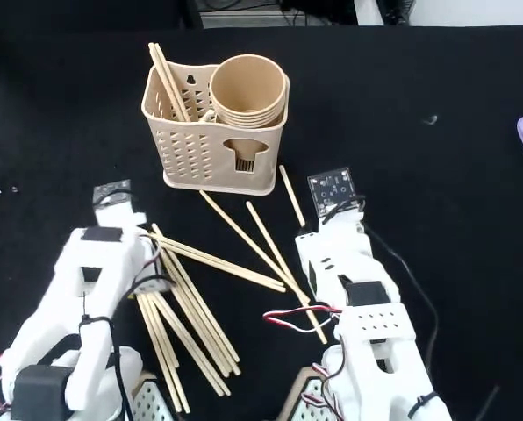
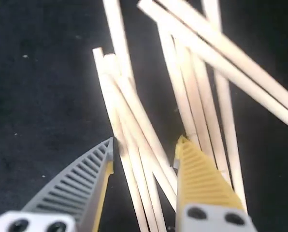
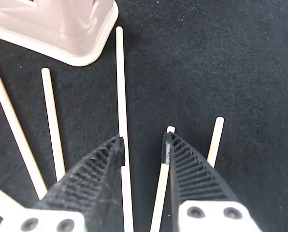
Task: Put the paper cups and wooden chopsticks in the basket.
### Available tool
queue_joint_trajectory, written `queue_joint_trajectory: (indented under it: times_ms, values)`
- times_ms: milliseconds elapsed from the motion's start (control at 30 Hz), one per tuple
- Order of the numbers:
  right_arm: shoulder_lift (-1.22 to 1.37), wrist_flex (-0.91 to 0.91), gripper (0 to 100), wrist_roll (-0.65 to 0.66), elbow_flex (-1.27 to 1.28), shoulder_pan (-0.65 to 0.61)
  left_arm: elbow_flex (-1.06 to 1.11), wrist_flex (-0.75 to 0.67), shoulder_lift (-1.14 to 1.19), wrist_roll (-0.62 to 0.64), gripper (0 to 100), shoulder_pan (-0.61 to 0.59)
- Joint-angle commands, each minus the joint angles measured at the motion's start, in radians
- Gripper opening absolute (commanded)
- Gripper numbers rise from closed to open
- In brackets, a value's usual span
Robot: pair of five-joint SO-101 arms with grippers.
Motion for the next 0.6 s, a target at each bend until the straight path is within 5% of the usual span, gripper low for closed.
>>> queue_joint_trajectory:
  times_ms: [0, 200, 400, 567]
  values:
    - [-0.025, 0.002, 14.2, 0.011, -0.035, -0.017, -0.005, 0.005, -0.011, 0.009, 21, 0.047]
    - [-0.024, 0.002, 14.2, 0.011, -0.035, -0.017, 0.001, -0.043, -0.011, 0.009, 4, 0.047]
    - [-0.024, 0.002, 14.2, 0.011, -0.035, -0.017, 0.001, -0.077, -0.011, 0.009, 4, 0.031]
    - [-0.024, 0.002, 14.2, 0.011, -0.035, -0.017, -0.005, -0.201, -0.011, 0.0, 4, -0.117]
